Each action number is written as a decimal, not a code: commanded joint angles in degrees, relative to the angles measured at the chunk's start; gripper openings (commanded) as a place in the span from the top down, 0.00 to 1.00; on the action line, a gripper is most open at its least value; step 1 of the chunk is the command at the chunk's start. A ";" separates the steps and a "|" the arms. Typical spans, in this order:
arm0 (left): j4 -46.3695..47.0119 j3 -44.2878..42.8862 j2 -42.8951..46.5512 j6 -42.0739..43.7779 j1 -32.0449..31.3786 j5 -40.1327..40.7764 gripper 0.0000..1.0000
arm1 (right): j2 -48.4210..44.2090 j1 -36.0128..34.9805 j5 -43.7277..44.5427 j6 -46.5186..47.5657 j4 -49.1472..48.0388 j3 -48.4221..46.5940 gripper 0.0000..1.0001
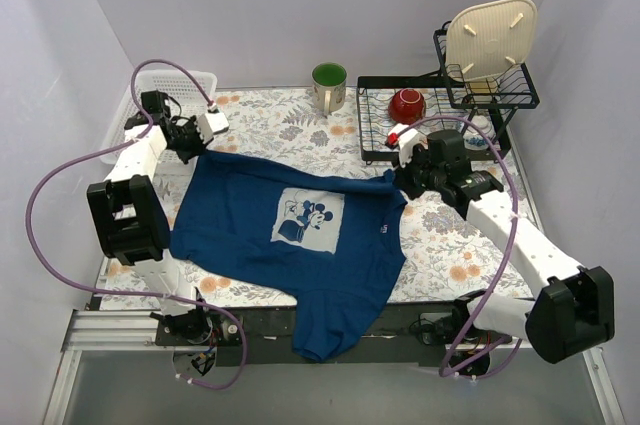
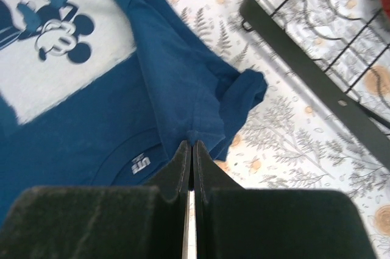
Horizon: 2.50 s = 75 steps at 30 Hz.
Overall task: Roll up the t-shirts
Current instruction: Fold the T-shirt at the center of the board.
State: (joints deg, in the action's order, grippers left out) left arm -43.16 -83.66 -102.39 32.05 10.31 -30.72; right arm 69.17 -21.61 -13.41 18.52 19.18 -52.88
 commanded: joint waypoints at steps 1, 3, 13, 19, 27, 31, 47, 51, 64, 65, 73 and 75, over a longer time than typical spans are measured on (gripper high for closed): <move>-3.42 3.84 4.82 10.65 -0.29 3.47 1.00 | -4.56 -2.91 -1.62 0.02 3.32 1.64 0.99; -4.83 4.55 6.14 13.55 -0.02 4.35 1.00 | -6.57 -5.02 -1.53 0.63 4.37 2.25 0.99; -2.90 11.41 10.98 21.55 0.68 8.39 1.00 | -10.45 -10.91 -1.79 -1.47 11.40 0.41 0.99; -2.81 15.36 12.56 27.52 0.86 11.90 1.00 | -11.68 -14.34 -3.55 -2.97 14.83 0.59 0.99; -3.16 18.44 12.21 30.44 2.88 14.98 1.00 | -11.33 -17.77 -8.99 -3.58 16.85 0.85 0.99; -2.64 19.76 12.12 30.96 3.67 15.78 1.00 | -12.56 -19.70 -9.88 -3.41 17.99 2.78 0.99; 1.32 28.46 14.76 28.86 5.51 19.20 0.99 | -9.76 -21.02 -14.64 -0.59 21.16 1.13 0.59; -2.97 23.73 15.46 25.08 5.78 16.40 0.75 | -6.16 -12.52 -14.96 -0.77 21.25 -7.57 0.44; 3.41 33.38 28.91 -11.24 -7.39 6.21 0.50 | 10.72 -1.25 -0.13 -0.22 15.10 -12.16 0.42; 4.13 33.21 28.74 -14.09 -7.67 5.59 0.50 | 11.07 -0.46 -0.21 -1.55 15.36 -12.24 0.42; 5.36 30.22 23.03 -31.70 -8.28 2.42 0.49 | 16.34 3.76 -4.17 -11.66 15.98 -10.84 0.37; 5.45 30.13 21.53 -33.72 -8.37 2.16 0.49 | 17.75 4.20 -4.34 -12.72 15.98 -10.92 0.37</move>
State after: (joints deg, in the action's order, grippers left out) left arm -39.13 -51.59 -79.26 7.49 2.13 -25.61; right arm 84.16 -18.28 -16.71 10.63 35.83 -64.64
